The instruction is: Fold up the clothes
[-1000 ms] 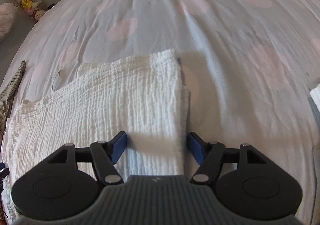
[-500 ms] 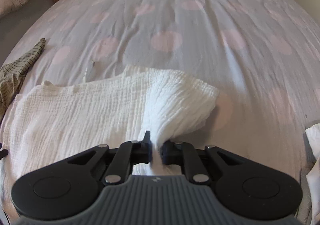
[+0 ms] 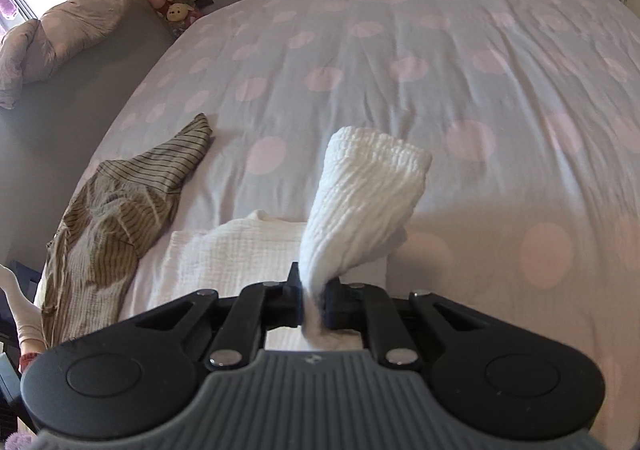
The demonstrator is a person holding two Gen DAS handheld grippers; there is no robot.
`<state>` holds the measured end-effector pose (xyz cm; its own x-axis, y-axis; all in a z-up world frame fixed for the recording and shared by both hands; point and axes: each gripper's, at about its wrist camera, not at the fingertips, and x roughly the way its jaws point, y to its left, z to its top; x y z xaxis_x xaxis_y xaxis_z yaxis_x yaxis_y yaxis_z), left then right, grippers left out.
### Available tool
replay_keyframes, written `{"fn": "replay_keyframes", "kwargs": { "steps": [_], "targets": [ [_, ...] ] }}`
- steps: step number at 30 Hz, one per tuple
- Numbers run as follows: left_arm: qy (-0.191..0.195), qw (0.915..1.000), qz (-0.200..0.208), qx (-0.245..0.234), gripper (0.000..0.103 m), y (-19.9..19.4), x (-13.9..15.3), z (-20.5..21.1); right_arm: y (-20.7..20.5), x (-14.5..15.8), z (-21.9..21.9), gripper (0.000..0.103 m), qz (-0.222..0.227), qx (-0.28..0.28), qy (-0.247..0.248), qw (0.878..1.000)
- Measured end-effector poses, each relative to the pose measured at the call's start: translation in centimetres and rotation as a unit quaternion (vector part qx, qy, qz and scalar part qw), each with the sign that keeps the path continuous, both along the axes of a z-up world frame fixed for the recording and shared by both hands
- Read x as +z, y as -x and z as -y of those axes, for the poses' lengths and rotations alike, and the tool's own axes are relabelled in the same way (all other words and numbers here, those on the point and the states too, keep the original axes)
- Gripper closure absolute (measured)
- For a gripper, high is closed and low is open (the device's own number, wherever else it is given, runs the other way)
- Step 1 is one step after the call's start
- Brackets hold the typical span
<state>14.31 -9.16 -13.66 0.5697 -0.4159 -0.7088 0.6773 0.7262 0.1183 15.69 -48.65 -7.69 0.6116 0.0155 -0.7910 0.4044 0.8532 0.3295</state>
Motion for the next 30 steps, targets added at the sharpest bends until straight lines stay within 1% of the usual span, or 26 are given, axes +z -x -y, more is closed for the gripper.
{"fn": "replay_keyframes", "kwargs": {
  "steps": [4, 8, 12, 16, 19, 21, 23, 24, 25, 27, 30],
  "targets": [
    [0.005, 1.0000, -0.003, 0.008, 0.076, -0.3, 0.0, -0.6, -3.0, -0.1, -3.5, 0.092, 0.010, 0.022, -0.017, 1.000],
    [0.009, 0.9999, -0.009, 0.008, 0.076, -0.4, -0.1, -1.0, -5.9, -1.3, -7.3, 0.092, 0.010, 0.047, -0.040, 0.998],
    [0.003, 0.9999, -0.011, 0.005, 0.076, -0.5, -0.4, -0.9, -8.3, -4.0, -11.0, 0.092, -0.005, 0.071, -0.054, 0.996],
    [0.000, 0.9999, -0.012, 0.006, 0.076, -0.6, -0.7, -1.0, -9.7, -7.3, -13.8, 0.092, -0.026, 0.092, -0.075, 0.993],
    [-0.003, 0.9999, -0.014, 0.006, 0.076, -0.7, -0.8, -1.0, -10.6, -9.1, -15.7, 0.092, -0.035, 0.107, -0.074, 0.991],
    [-0.005, 0.9998, -0.016, 0.007, 0.076, -0.8, -0.9, -1.0, -11.2, -9.9, -16.6, 0.092, -0.037, 0.115, -0.061, 0.991],
    [-0.006, 0.9998, -0.018, 0.006, 0.076, -0.8, -1.1, -1.0, -11.7, -10.7, -17.0, 0.091, -0.042, 0.121, -0.049, 0.991],
    [-0.007, 0.9998, -0.019, 0.006, 0.076, -0.8, -1.1, -1.0, -11.9, -11.1, -17.0, 0.091, -0.047, 0.123, -0.051, 0.990],
    [-0.007, 0.9997, -0.020, 0.007, 0.076, -0.8, -1.1, -1.0, -12.0, -11.5, -16.9, 0.090, -0.053, 0.124, -0.055, 0.989],
    [-0.009, 0.9996, -0.024, 0.008, 0.076, -0.8, -1.1, -1.0, -11.9, -11.9, -16.8, 0.084, -0.059, 0.128, -0.059, 0.988],
    [-0.012, 0.9994, -0.031, 0.009, 0.076, -0.6, -1.2, -0.8, -11.1, -11.3, -16.9, 0.074, -0.048, 0.139, -0.054, 0.988]
  ]
}}
